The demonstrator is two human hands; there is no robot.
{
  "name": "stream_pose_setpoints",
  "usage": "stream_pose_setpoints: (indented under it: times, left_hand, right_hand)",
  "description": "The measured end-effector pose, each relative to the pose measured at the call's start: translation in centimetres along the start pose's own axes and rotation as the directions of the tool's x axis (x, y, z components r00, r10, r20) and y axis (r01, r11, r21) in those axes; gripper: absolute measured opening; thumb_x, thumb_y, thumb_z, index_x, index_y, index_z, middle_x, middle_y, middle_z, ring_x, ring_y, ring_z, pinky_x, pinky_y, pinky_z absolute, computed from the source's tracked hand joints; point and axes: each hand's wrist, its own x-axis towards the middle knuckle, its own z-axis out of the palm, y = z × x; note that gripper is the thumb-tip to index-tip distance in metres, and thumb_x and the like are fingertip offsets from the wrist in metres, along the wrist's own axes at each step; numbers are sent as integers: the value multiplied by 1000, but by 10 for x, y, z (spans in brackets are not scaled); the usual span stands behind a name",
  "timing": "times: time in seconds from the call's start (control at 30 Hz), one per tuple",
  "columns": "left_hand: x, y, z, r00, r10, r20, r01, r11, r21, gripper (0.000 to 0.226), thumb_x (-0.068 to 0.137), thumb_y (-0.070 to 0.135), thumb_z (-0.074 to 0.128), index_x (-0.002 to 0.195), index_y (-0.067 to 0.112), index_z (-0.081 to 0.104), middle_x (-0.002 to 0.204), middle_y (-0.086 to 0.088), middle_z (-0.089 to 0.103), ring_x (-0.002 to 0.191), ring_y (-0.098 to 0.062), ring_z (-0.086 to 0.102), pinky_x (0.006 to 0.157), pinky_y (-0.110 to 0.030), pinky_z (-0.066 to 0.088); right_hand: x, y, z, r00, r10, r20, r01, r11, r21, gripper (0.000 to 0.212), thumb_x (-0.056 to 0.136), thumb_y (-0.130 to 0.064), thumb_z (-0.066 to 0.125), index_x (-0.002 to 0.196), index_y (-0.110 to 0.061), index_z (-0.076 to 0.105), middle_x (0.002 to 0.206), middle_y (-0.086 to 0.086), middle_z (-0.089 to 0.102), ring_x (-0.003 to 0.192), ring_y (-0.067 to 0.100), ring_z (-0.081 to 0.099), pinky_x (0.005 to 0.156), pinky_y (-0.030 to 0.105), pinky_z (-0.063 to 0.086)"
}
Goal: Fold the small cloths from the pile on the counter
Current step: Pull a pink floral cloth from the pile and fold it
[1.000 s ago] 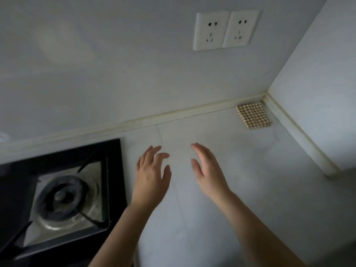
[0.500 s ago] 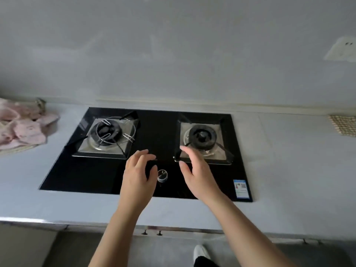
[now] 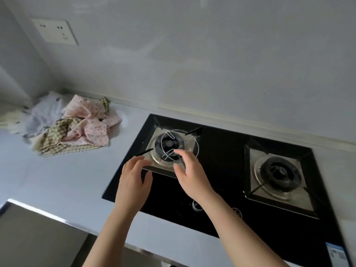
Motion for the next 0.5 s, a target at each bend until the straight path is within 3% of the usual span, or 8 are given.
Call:
stream_pose_setpoints:
  times: [0.17,0.37,0.5]
  left_hand:
    - [48,-63,-35,993,-109,-42,111,992,65,24,86,4,63,107,13,67,126,-5,57,124,-26,45,100,-35,37]
    - [96,-130,-73,992,-124,-14,125,980,155,23,84,3,66,106,11,67,122,-8,58,118,-30,50,95,-40,41]
    - [139,-185,-90,996,-65,60,50,972,231,25,78,0,71,101,9,68,115,-11,61,110,-34,56,87,-43,46]
  right_hand:
    - [75,-31,59,989,-27,145,30,999,-21,40,99,-20,50,139,-19,46,140,-6,46,127,7,44,104,21,39]
    - [141,-59,126,961,14,277,9,997,-80,42,98,-20,48,139,-16,45,142,2,45,130,17,44,109,34,37]
    - [182,-72,172,944,108,313,-68,988,-137,42,97,-19,47,140,-16,44,142,5,45,129,22,46,106,36,40]
